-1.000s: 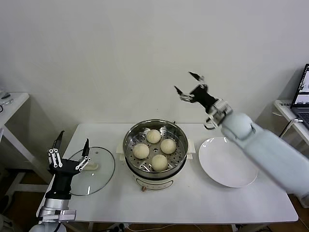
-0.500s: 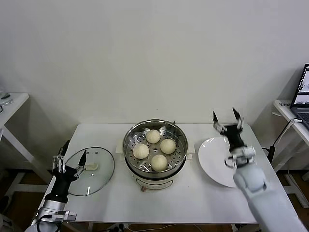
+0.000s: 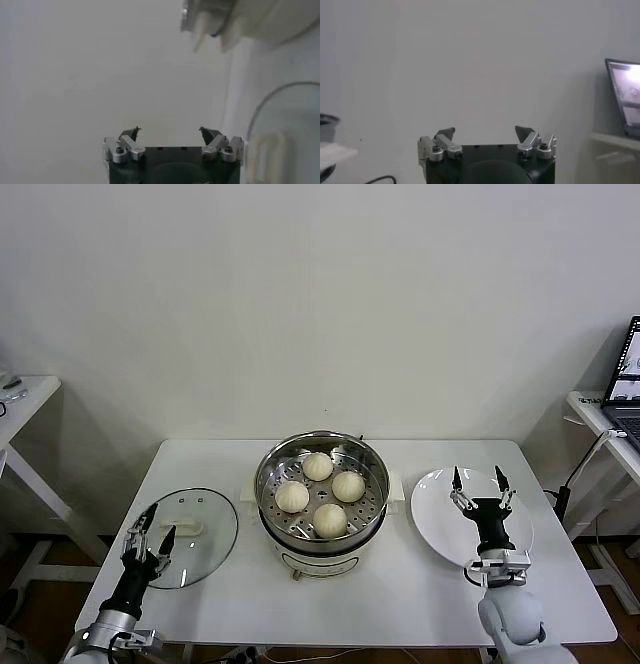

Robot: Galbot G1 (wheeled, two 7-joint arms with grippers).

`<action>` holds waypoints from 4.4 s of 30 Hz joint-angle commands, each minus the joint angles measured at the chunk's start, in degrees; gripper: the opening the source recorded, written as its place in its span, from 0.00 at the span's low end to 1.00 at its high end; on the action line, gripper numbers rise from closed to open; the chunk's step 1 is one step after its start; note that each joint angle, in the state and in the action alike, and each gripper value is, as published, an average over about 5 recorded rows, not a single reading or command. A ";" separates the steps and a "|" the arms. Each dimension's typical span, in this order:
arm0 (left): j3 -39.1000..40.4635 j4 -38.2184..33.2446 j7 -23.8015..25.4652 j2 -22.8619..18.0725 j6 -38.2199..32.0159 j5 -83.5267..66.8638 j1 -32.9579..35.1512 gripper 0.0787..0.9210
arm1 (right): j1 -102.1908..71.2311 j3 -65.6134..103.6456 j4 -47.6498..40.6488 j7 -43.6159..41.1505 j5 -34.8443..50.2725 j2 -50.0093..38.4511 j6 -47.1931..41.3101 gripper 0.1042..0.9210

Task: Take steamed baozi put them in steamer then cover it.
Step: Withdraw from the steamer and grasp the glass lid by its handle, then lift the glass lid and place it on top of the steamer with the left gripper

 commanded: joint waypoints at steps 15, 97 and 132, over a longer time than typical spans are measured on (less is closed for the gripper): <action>2.88 19.84 -4.97 -1.36 -3.80 4.72 -11.33 0.88 | -4.03 1.88 -1.55 -0.26 -5.87 5.46 0.63 0.88; 4.10 -24.68 6.50 3.18 13.50 -1.87 -15.06 0.14 | -3.69 2.89 -2.23 -1.16 -10.32 7.70 2.63 0.88; 42.71 -10.50 30.69 -13.83 40.84 21.41 -30.60 0.14 | -1.90 3.76 -4.17 -1.18 -10.78 7.92 2.26 0.88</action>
